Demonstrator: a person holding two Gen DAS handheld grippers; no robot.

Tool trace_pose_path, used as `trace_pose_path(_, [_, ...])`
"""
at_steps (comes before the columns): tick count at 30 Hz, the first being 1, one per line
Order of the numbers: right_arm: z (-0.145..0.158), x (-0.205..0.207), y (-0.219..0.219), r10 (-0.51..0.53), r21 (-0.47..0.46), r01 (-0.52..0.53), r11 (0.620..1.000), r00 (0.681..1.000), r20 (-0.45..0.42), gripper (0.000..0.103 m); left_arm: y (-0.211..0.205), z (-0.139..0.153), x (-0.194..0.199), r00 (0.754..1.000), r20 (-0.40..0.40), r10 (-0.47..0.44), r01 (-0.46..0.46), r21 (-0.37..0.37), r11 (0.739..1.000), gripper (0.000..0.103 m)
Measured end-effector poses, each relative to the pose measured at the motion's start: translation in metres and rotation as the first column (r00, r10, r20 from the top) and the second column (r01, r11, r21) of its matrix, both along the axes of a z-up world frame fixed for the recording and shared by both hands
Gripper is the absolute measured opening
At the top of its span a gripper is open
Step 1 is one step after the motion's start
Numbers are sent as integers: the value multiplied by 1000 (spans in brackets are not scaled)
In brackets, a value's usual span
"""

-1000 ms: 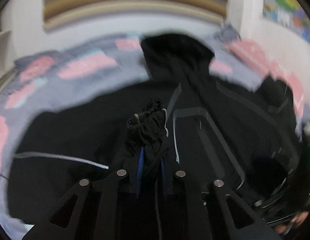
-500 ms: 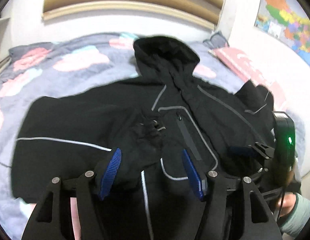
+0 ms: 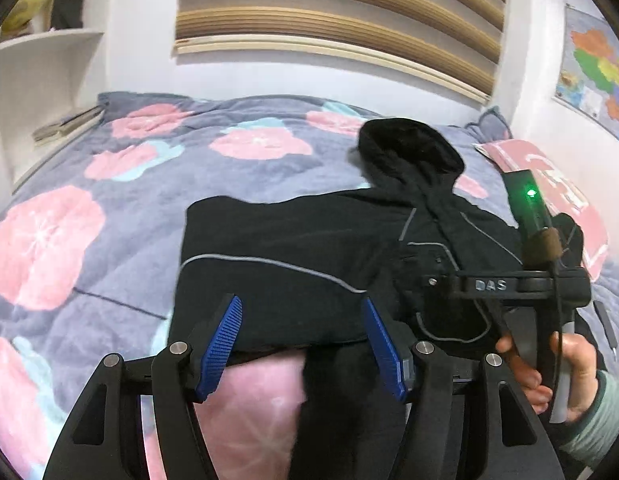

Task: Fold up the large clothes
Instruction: 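Carry the held sleeve across the jacket body toward the right gripper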

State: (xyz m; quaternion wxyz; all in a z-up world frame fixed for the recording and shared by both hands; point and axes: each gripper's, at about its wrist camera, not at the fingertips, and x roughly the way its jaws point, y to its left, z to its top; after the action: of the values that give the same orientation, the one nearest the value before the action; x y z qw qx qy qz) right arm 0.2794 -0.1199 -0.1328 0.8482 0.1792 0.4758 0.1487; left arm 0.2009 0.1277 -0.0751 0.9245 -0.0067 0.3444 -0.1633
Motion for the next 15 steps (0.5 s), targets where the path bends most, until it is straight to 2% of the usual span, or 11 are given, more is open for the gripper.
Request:
trace_pose_path(2, [-8,10,8,12,7,-11,1000,1000,-25,57,6,-3,4,1000,-11,23,-23,-2,1000,65])
trace_pose_path(3, [-8,11,10,8,-9,-8,1000,1000,-21,55,6,-4,6,999,-13,33,-33,0,999,65])
trace_pose_path(5, [2,5,11,2,-48,0,999,999,36,38,5,-6,10,999,-12,48,-48,11,999,65])
trace_pose_path(7, [17,-6,7,0,-72,6,997,996,87,27,3,-5,13,998,-8,56,-55,25,998,65])
trace_pose_path(11, [53,-25,-16,-19,-90,35,995,985,173,26,-6,6,20,999,3,48,-48,32,998,65])
trace_pose_path(15, [94,-50,-57,-64,-151,107,983,962,265,26,-29,17,28,1000,14,18,-18,40,999,65])
